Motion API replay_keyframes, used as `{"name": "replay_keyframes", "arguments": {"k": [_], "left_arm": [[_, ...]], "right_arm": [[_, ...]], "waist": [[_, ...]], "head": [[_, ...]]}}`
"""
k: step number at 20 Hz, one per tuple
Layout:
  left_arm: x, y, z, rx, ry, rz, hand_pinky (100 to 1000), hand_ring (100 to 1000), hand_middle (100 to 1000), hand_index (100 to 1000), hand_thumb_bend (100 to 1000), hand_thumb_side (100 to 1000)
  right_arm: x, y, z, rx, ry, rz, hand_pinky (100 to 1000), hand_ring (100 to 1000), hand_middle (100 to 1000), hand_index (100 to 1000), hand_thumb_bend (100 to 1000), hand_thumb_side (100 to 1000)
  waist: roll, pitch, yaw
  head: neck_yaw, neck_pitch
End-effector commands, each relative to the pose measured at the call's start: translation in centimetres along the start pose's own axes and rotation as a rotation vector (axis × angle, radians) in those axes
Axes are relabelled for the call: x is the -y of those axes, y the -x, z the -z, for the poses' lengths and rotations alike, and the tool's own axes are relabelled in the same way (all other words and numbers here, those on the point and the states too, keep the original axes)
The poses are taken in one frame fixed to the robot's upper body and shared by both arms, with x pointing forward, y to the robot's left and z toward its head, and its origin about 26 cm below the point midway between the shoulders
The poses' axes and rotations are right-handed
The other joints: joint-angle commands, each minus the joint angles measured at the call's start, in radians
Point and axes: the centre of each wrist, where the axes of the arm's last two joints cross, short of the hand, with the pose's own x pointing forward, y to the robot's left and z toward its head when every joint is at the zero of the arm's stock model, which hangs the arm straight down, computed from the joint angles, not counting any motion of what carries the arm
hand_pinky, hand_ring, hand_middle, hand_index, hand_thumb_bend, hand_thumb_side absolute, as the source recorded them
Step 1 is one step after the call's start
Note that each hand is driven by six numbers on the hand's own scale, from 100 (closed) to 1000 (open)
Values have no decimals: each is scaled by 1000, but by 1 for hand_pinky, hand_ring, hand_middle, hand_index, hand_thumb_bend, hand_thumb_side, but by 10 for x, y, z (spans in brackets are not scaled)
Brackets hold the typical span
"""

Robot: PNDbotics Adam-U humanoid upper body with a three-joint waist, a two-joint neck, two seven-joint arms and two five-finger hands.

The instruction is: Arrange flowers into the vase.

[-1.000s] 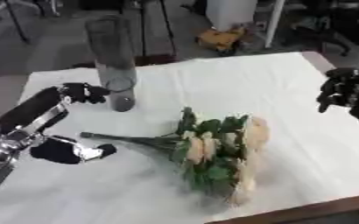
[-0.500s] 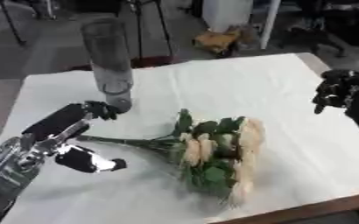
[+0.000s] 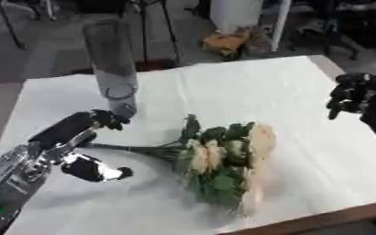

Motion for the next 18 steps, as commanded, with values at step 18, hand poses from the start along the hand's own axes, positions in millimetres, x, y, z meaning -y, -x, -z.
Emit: {"name": "replay_keyframes", "arguments": {"k": [18], "left_arm": [[41, 8, 26, -74, -65, 203, 754, 715, 646, 857, 593, 344]], "right_arm": [[5, -12, 7, 18, -15, -38, 504, 596, 602, 799, 835, 683]], "waist": [[-3, -4, -2]], "head": [[-10, -8]]}}
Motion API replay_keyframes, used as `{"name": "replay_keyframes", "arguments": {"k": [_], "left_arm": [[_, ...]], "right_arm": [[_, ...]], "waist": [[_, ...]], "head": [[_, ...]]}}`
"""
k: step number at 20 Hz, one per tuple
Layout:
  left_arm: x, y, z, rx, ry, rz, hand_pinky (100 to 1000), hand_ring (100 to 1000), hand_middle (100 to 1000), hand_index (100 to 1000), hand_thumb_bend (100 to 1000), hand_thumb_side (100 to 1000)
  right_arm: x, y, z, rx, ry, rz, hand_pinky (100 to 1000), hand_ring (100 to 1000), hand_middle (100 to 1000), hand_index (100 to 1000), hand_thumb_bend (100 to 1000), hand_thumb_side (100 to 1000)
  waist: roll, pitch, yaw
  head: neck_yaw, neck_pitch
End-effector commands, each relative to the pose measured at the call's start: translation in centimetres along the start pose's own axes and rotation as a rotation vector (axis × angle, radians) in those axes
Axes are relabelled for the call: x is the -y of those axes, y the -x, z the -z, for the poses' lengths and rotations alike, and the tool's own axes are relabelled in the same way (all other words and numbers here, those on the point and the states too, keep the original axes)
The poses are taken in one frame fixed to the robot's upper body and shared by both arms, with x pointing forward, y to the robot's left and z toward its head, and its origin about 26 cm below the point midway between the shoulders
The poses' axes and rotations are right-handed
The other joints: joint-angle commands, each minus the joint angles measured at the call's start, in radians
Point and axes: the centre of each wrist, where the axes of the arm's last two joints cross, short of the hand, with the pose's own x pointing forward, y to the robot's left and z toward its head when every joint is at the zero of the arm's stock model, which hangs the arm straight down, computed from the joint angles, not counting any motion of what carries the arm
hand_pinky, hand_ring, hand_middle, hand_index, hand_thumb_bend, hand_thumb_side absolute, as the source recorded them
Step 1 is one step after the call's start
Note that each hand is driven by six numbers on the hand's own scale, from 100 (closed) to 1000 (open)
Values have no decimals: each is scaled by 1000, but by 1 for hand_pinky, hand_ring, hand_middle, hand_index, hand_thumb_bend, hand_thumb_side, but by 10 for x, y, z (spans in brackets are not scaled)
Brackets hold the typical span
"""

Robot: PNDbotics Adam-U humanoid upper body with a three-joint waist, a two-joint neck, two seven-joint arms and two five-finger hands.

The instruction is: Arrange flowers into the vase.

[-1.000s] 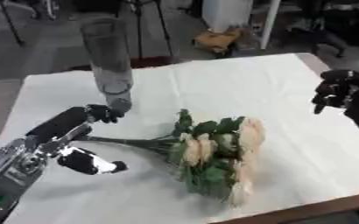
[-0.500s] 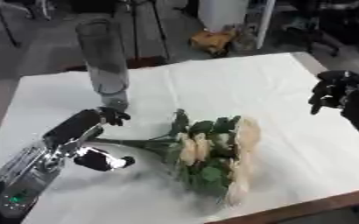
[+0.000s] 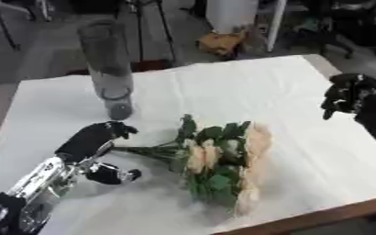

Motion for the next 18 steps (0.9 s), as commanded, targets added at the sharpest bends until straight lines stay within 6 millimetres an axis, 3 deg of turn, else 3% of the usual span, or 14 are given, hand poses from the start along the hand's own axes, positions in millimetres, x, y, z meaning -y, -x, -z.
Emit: {"name": "replay_keyframes", "arguments": {"k": [1, 6, 18], "left_arm": [[-8, 1, 2, 2, -30, 22, 754, 715, 646, 857, 593, 344], [-13, -6, 9, -26, -90, -1, 726, 680, 600, 827, 530, 307], [9, -14, 18, -34, -166, 17, 719, 670, 588, 821, 520, 289]], "right_arm": [[7, -14, 6, 16, -11, -45, 504, 596, 602, 799, 835, 683], [7, -14, 7, 19, -13, -45, 504, 596, 602, 800, 835, 686], [6, -13, 8, 21, -16, -48, 504, 596, 602, 800, 834, 687]], "waist": [[-3, -4, 0], [-6, 0, -6], [-6, 5, -11]], "head": [[-3, -8], [-7, -9], [-7, -10]]}}
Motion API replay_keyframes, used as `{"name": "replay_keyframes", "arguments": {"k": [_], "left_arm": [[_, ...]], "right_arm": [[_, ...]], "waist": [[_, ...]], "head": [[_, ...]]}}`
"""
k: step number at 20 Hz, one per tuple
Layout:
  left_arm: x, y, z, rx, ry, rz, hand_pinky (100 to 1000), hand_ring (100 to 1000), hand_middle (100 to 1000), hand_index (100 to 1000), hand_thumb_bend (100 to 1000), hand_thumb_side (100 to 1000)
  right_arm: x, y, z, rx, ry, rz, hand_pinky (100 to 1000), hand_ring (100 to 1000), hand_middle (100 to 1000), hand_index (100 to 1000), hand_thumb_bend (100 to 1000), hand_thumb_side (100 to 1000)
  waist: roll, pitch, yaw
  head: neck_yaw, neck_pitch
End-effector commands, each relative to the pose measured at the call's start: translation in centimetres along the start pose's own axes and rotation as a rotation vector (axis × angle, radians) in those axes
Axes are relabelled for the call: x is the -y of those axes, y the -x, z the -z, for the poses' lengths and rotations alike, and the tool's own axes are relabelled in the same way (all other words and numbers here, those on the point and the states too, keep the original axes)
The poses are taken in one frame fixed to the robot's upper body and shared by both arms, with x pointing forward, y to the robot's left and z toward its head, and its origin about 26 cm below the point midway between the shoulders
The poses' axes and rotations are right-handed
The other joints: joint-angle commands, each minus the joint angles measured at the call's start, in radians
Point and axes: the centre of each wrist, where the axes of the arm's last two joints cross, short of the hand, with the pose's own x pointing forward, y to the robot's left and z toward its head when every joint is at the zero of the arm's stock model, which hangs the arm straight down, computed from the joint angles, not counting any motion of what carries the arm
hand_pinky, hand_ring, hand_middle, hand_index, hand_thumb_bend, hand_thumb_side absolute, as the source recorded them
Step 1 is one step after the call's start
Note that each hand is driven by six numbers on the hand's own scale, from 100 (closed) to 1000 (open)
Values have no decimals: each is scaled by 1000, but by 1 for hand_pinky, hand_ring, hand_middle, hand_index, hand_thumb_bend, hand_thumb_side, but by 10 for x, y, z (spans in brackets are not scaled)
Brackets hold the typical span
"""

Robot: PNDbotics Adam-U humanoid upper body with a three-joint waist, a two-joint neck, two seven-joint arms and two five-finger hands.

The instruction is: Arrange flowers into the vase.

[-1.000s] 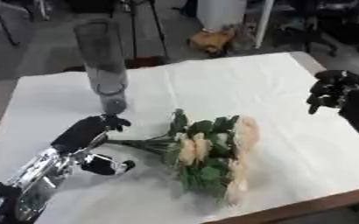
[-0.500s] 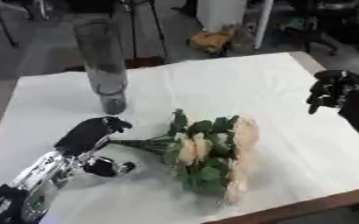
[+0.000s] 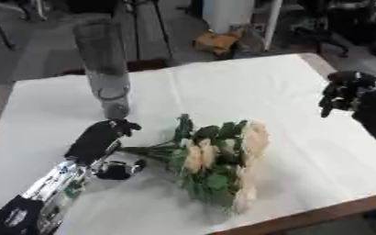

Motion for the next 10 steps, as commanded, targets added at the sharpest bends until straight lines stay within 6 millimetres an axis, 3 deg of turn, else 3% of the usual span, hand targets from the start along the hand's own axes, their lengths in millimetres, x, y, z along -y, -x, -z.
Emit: {"name": "replay_keyframes", "arguments": {"k": [1, 10], "left_arm": [[-7, -2, 6, 15, -36, 13, 719, 670, 588, 821, 520, 289], [-7, -2, 6, 29, -16, 30, 721, 672, 590, 822, 532, 288]], "right_arm": [[7, -12, 4, 11, -8, -40, 504, 596, 602, 800, 834, 687], [7, -12, 4, 11, -7, -41, 504, 596, 602, 800, 834, 687]], "waist": [[-6, 1, -2], [-5, 1, -3]], "head": [[-2, -10], [-4, -9]]}}
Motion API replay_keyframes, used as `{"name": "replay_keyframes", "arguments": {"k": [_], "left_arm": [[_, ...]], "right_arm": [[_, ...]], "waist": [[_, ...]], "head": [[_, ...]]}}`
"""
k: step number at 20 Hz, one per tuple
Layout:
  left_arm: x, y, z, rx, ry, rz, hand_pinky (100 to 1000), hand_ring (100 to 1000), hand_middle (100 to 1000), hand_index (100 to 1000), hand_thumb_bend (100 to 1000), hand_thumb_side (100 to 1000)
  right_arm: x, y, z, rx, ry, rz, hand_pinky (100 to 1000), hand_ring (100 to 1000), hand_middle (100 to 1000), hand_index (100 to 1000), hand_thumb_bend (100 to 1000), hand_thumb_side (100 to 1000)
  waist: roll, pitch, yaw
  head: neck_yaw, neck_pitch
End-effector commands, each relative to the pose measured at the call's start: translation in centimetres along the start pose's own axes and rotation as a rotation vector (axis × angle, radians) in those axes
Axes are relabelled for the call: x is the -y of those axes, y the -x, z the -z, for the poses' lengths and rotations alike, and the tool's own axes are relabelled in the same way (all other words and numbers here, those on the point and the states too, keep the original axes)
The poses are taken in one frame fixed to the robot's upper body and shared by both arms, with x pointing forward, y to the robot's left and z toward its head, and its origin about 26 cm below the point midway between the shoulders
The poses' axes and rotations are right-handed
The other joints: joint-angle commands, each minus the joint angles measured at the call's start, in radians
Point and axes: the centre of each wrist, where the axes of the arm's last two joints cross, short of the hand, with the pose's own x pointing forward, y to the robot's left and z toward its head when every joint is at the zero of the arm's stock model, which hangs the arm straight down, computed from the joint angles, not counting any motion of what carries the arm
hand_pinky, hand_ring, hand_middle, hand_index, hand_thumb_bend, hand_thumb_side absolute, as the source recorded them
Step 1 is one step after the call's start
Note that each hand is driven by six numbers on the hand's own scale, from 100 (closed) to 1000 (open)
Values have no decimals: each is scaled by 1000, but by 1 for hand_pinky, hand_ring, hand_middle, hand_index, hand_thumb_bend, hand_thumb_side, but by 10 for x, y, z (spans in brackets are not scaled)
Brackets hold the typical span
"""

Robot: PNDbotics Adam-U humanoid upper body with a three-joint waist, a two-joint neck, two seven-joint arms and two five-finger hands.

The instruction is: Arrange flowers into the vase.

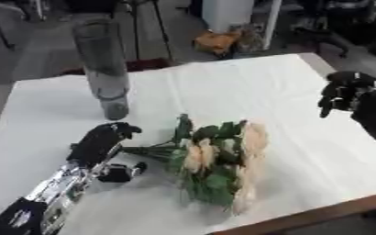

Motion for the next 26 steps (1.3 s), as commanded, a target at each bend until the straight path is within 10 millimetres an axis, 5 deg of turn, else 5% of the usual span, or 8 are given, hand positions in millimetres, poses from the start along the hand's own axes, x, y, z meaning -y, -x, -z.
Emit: {"name": "replay_keyframes", "arguments": {"k": [1, 4, 6, 26], "left_arm": [[-12, -2, 6, 16, -27, 17, 721, 672, 590, 822, 532, 288], [-12, -2, 6, 17, -26, 18, 721, 672, 590, 823, 532, 288], [-14, -3, 7, 19, -31, 26, 682, 626, 547, 794, 451, 262], [-4, -19, 21, 14, -122, 56, 651, 594, 510, 759, 423, 251]], "right_arm": [[7, -12, 4, 11, -8, -41, 504, 596, 602, 800, 834, 687], [7, -12, 4, 11, -8, -41, 504, 596, 602, 800, 834, 687], [7, -12, 4, 10, -10, -41, 504, 597, 602, 801, 834, 689], [7, -12, 7, 15, -14, -44, 504, 597, 602, 801, 833, 691]], "waist": [[-5, 1, -1], [-5, 1, -1], [-4, 2, -1], [-7, 11, -2]], "head": [[-3, -9], [-3, -9], [-5, -10], [-6, -15]]}}
